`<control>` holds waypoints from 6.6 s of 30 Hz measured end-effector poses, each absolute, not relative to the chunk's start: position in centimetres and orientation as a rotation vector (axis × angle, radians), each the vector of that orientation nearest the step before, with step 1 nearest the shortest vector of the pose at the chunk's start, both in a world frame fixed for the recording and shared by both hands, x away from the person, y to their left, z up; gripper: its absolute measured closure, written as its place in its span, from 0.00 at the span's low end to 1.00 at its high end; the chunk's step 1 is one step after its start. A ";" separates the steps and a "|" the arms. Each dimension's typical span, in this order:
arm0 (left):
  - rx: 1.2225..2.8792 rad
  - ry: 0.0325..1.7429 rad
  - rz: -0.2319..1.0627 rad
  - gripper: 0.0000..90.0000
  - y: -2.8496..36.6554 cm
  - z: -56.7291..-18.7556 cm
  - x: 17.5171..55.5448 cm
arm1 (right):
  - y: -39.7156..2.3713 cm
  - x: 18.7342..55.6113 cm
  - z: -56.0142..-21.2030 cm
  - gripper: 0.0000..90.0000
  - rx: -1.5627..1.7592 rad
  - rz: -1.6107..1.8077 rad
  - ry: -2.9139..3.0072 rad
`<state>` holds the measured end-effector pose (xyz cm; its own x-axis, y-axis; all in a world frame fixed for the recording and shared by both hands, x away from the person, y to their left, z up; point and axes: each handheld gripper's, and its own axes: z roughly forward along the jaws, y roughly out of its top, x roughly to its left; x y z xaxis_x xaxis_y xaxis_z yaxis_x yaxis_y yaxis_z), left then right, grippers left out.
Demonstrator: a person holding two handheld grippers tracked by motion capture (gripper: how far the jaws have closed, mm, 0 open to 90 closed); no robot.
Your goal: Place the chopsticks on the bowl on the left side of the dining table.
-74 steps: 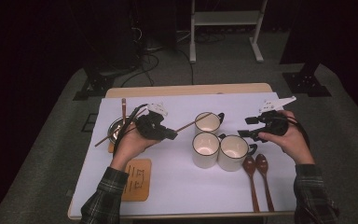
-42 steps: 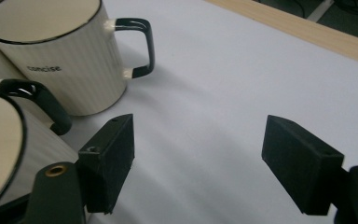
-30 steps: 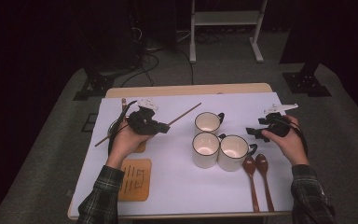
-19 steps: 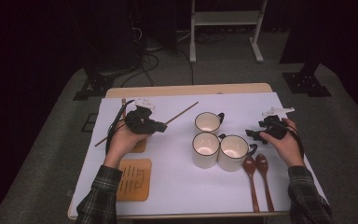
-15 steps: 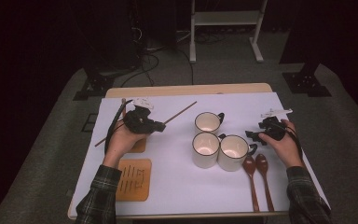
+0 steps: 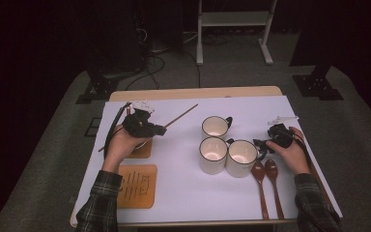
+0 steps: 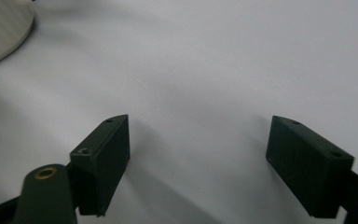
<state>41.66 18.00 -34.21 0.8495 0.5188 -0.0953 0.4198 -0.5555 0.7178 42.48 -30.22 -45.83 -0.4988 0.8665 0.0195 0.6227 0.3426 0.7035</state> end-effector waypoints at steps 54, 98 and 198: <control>2.256 0.832 0.222 0.94 23.5 -35.9 43.1 | -30.3 42.1 -46.4 0.19 1.289 0.982 2.221; 2.300 0.956 0.261 0.94 27.6 -38.5 44.1 | -30.3 42.1 -46.4 0.19 1.289 0.981 2.221; 2.179 1.025 0.418 1.00 24.7 -36.3 47.2 | -30.3 42.1 -46.5 0.19 1.287 0.982 2.221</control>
